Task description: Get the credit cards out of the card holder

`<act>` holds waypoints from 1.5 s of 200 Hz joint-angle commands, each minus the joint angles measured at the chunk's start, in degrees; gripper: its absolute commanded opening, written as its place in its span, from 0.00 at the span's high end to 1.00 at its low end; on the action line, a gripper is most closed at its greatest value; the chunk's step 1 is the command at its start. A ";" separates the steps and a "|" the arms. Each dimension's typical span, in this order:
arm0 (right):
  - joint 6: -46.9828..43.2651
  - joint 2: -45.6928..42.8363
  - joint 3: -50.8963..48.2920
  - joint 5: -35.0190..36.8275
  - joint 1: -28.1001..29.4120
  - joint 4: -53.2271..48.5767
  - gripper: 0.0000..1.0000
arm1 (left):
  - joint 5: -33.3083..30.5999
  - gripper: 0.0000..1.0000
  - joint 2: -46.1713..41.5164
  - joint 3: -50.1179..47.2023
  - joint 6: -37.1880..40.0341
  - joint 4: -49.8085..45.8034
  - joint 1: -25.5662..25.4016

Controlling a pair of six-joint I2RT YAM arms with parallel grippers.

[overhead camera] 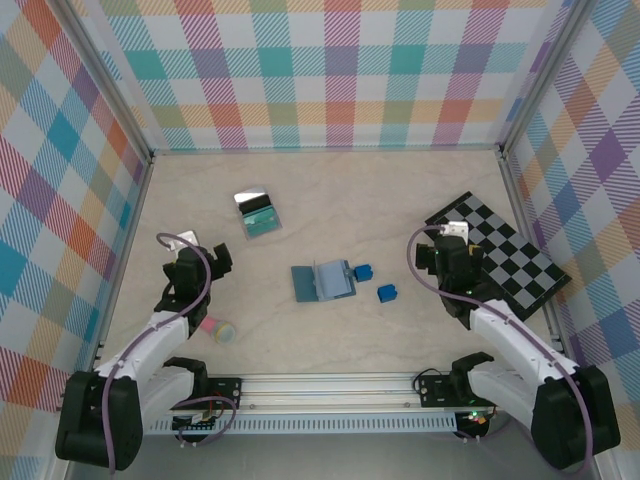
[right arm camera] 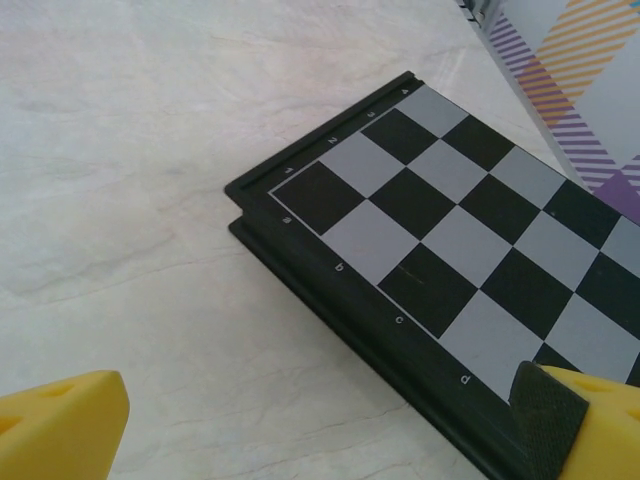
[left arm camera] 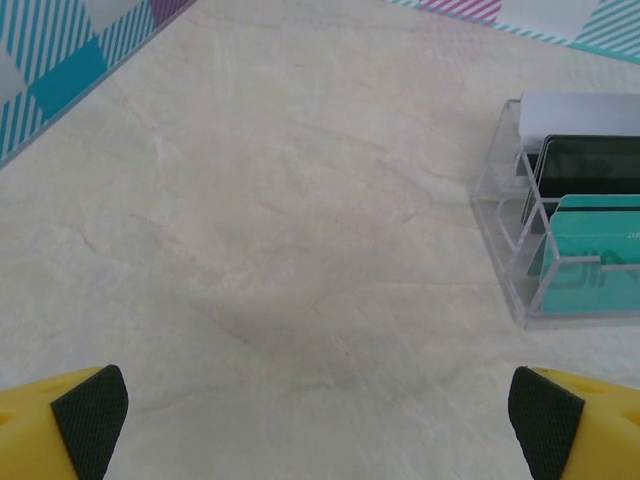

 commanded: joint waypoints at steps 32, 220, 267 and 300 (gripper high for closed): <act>-6.55 8.56 -6.03 -6.10 -4.31 23.44 0.00 | 8.40 0.00 14.43 -1.32 13.23 24.37 1.52; -7.91 30.97 -3.38 -33.09 -16.20 47.70 0.00 | 13.41 0.00 32.33 3.97 11.47 34.68 3.65; -6.39 31.14 -1.99 -34.22 -17.65 45.41 0.00 | 13.51 0.00 32.24 3.95 11.49 34.44 3.66; -6.39 31.18 -1.98 -34.31 -17.67 45.34 0.00 | 13.82 0.00 32.33 4.20 11.52 34.18 3.66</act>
